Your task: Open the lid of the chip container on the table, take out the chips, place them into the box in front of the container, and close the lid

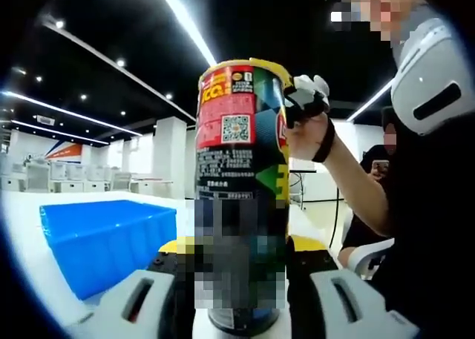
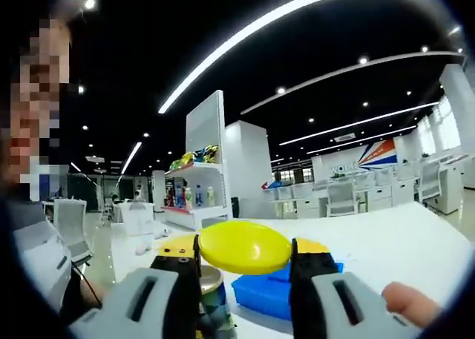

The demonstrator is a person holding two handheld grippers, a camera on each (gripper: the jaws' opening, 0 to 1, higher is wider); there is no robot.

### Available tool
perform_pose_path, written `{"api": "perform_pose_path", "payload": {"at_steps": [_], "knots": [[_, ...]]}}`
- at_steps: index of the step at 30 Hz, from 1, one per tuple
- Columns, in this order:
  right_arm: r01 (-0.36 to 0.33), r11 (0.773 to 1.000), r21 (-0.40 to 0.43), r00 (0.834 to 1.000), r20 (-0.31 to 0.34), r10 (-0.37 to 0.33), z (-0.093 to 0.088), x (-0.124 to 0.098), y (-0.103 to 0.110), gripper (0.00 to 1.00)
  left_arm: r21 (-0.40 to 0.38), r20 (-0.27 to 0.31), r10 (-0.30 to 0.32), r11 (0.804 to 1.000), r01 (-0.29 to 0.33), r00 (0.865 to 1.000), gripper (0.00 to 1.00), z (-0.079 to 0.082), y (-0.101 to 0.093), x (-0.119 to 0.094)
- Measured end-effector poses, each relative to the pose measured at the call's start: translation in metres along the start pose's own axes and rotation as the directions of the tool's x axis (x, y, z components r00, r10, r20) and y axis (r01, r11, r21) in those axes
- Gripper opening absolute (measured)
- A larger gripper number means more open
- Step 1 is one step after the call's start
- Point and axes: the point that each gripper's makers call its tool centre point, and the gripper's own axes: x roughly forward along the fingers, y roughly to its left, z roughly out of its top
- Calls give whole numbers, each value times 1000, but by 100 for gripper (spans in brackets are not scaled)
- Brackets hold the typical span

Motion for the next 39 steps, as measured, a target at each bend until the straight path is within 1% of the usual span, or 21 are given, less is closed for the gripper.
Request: {"api": "perform_pose_path", "payload": {"at_steps": [1, 5, 9, 11, 16, 17, 18, 21, 22, 23, 24, 26, 27, 29, 31, 32, 33, 36, 37, 38, 39], "knots": [[8, 1000, -3, 1000, 0, -8, 0, -1, -2, 41, -1, 0, 0, 1000, 0, 1000, 46, 0, 0, 0], [106, 993, -54, 994, 13, -105, 5, -14, -29, 41, -4, -1, 0, 1000, 0, 1000, 46, -1, 0, 0], [221, 967, -126, 975, 8, -222, 1, -30, -59, 41, -6, -4, 0, 1000, 0, 1000, 46, -1, 0, 1], [256, 957, -138, 966, 3, -258, -3, -36, -70, 41, -7, -4, 0, 1000, 0, 1000, 46, -2, 0, 1], [374, 907, -196, 923, -17, -384, -18, -56, -107, 41, -11, -6, 0, 1000, 0, 1000, 46, -2, 1, 1], [385, 901, -198, 918, -19, -396, -21, -59, -112, 41, -12, -7, 0, 1000, 0, 1000, 46, -3, 1, 1], [408, 889, -206, 907, -21, -421, -24, -64, -120, 41, -12, -7, 0, 1000, 0, 1000, 46, -3, 1, 1], [447, 870, -207, 886, -34, -463, -35, -74, -137, 41, -14, -8, -1, 1000, 0, 1000, 46, -3, 1, 1], [466, 860, -210, 874, -45, -484, -41, -79, -145, 41, -14, -7, -1, 1000, 0, 1000, 46, -3, 1, 1], [471, 857, -209, 871, -48, -490, -43, -80, -147, 41, -13, -7, 0, 1000, 0, 1000, 46, -3, 2, 0], [490, 848, -202, 859, -57, -509, -50, -85, -155, 41, -12, -7, 0, 1000, 0, 1000, 46, -3, 2, 0], [507, 839, -198, 847, -65, -527, -58, -90, -165, 41, -12, -8, 0, 1000, -1, 1000, 46, -3, 3, 0], [523, 832, -188, 836, -76, -543, -66, -95, -172, 41, -12, -8, 0, 1000, -1, 1000, 46, -4, 3, 0], [539, 827, -159, 826, -94, -556, -81, -100, -183, 41, -12, -9, 0, 1000, 0, 1000, 46, -4, 3, 0], [544, 832, -114, 824, -117, -555, -97, -103, -189, 41, -12, -9, 0, 1000, 0, 1000, 46, -4, 4, 0], [549, 829, -105, 819, -127, -559, -103, -104, -193, 41, -12, -10, 0, 1000, -1, 1000, 46, -4, 4, 0], [560, 823, -95, 810, -143, -568, -114, -107, -198, 41, -12, -10, 0, 1000, -1, 1000, 46, -4, 4, 0], [582, 805, -119, 783, -184, -594, -139, -113, -209, 41, -11, -11, 1, 1000, -1, 1000, 46, -4, 4, -1], [587, 798, -140, 769, -211, -603, -151, -116, -214, 41, -10, -12, 1, 1000, -1, 1000, 46, -4, 4, -1], [588, 796, -143, 766, -220, -605, -155, -117, -215, 41, -9, -13, 2, 1000, -2, 1000, 46, -5, 5, -1], [593, 792, -144, 758, -233, -610, -164, -119, -219, 41, -6, -14, 2, 1000, -3, 1000, 46, -5, 5, -1]]}}
